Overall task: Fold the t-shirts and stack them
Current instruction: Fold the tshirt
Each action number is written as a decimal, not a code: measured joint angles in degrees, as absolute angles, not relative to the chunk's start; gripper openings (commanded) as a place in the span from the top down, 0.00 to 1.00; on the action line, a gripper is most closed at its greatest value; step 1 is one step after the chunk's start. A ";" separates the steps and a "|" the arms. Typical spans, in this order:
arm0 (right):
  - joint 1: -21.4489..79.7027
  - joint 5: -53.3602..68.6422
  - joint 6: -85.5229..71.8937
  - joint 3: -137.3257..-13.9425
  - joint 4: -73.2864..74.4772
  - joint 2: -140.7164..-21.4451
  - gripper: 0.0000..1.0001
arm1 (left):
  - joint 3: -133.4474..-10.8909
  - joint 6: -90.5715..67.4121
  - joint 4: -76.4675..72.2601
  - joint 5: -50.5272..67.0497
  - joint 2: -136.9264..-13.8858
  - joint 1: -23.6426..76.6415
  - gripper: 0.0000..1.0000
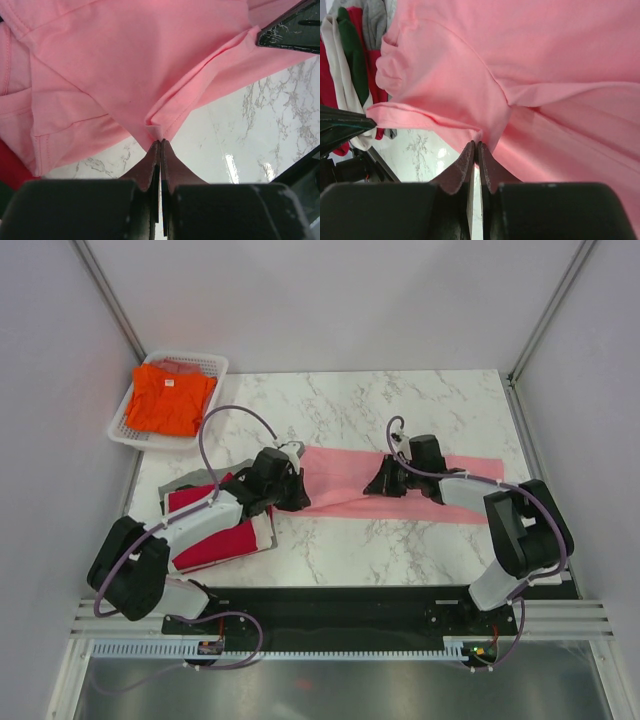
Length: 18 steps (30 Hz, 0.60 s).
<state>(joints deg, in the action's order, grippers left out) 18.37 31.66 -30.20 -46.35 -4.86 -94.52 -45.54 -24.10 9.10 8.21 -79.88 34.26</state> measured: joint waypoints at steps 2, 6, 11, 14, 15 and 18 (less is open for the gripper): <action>18.37 31.66 -30.20 -44.42 -5.28 -93.67 0.85 | -44.77 -24.01 9.08 8.29 -79.94 34.28 0.98; 18.37 31.62 -30.20 -41.67 -5.63 -92.36 0.75 | -43.33 -23.62 8.78 9.21 -80.09 34.30 0.84; 18.37 31.27 -30.09 -38.24 -5.32 -88.36 0.67 | -42.28 -22.87 8.27 11.46 -80.07 35.03 0.69; 18.37 30.63 -29.76 -37.58 -4.84 -85.25 0.56 | -41.19 -22.72 7.42 12.75 -79.59 35.59 0.66; 18.37 30.39 -29.71 -37.58 -4.71 -84.25 0.54 | -40.64 -22.70 7.16 13.06 -79.07 35.77 0.66; 18.39 29.71 -29.28 -37.78 -4.67 -82.61 0.52 | -39.70 -22.72 7.11 13.63 -77.47 35.81 0.64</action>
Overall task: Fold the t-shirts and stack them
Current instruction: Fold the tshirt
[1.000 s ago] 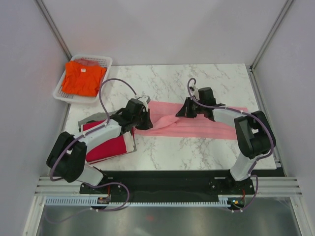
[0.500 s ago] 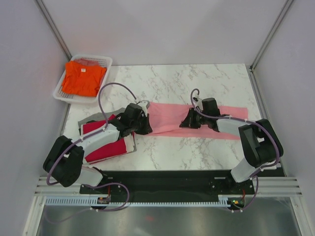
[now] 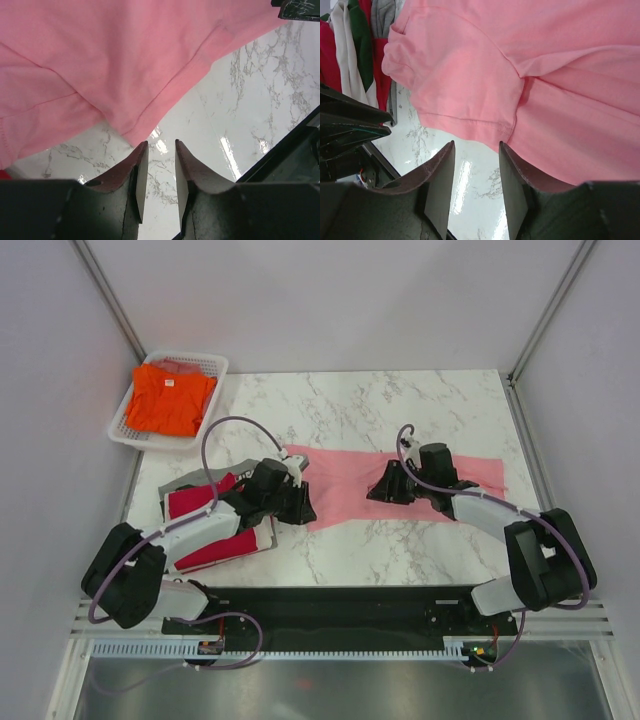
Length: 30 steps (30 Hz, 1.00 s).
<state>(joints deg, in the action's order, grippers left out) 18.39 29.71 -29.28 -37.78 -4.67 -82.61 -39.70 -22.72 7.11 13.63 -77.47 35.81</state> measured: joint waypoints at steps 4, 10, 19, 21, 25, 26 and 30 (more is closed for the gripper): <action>18.87 28.64 -29.02 -40.86 -2.44 -83.96 0.52 | -39.94 -22.76 6.46 13.61 -77.38 35.81 0.64; 19.40 21.34 -27.73 -44.77 2.55 -84.53 0.53 | -42.54 -23.92 7.99 8.86 -78.63 35.83 0.52; 19.27 -2.39 -27.66 -43.81 13.50 -76.40 0.59 | -45.39 -27.49 12.36 -1.80 -82.00 36.07 0.48; 19.25 -6.55 -28.16 -43.46 15.44 -74.50 0.61 | -45.41 -28.49 12.97 -3.38 -82.67 36.56 0.47; 19.22 -10.07 -28.71 -43.18 17.96 -74.32 0.64 | -45.41 -30.57 13.91 -5.52 -83.11 37.82 0.47; 19.22 -10.81 -28.77 -42.94 18.59 -74.39 0.64 | -45.41 -31.03 14.04 -5.80 -83.11 38.09 0.47; 19.22 -13.02 -29.28 -41.41 20.47 -75.31 0.65 | -45.41 -33.32 14.44 -6.46 -83.13 39.11 0.46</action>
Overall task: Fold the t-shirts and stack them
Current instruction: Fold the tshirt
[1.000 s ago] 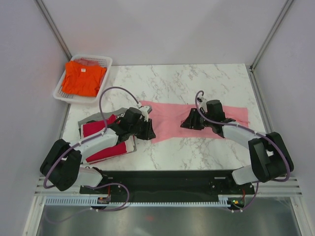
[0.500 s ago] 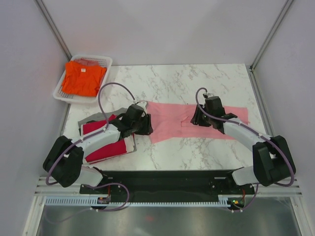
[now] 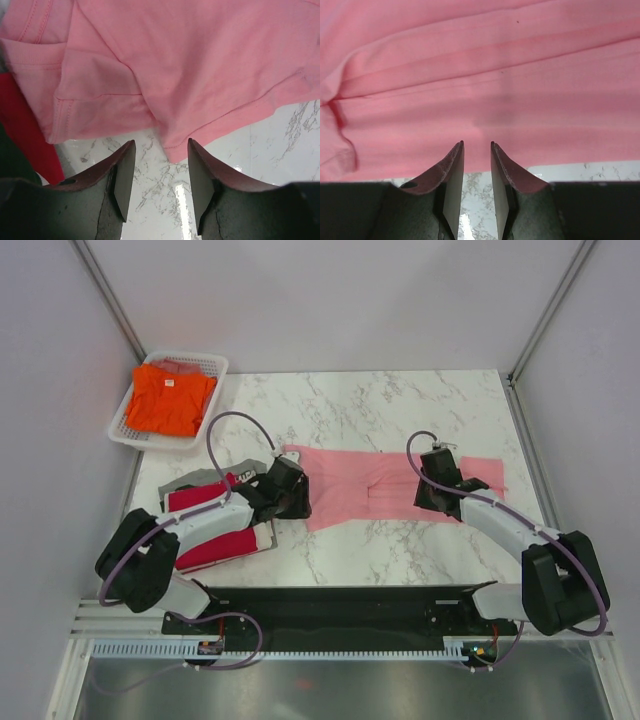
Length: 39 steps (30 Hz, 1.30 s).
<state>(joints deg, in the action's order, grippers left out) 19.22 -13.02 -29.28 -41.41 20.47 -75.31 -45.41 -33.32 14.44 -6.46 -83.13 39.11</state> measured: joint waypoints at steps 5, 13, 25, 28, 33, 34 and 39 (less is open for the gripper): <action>19.22 -14.22 -29.89 -40.64 21.65 -77.21 0.74 | -45.43 -36.56 14.46 -7.25 -84.20 40.01 0.45; 19.22 -14.55 -31.48 -40.66 21.71 -82.78 0.76 | -46.89 -41.06 14.48 -7.42 -90.26 40.03 0.44; 19.62 -14.68 -32.01 -41.23 19.55 -84.12 0.76 | -61.34 -40.49 13.39 -4.29 -103.68 36.84 0.46; 20.53 -14.59 -32.64 -40.69 18.72 -83.72 0.76 | -66.35 -39.44 14.39 -3.64 -107.46 35.51 0.46; 25.21 -13.41 -35.18 -39.79 17.87 -82.89 0.75 | -78.13 -37.01 17.58 -0.71 -115.63 31.38 0.47; 27.11 -13.19 -36.10 -39.77 17.56 -82.98 0.75 | -81.41 -36.32 18.68 -0.23 -117.84 30.37 0.47; 38.17 -8.58 -41.39 -42.70 13.76 -87.22 0.75 | -99.83 -33.45 23.75 2.17 -129.16 26.39 0.46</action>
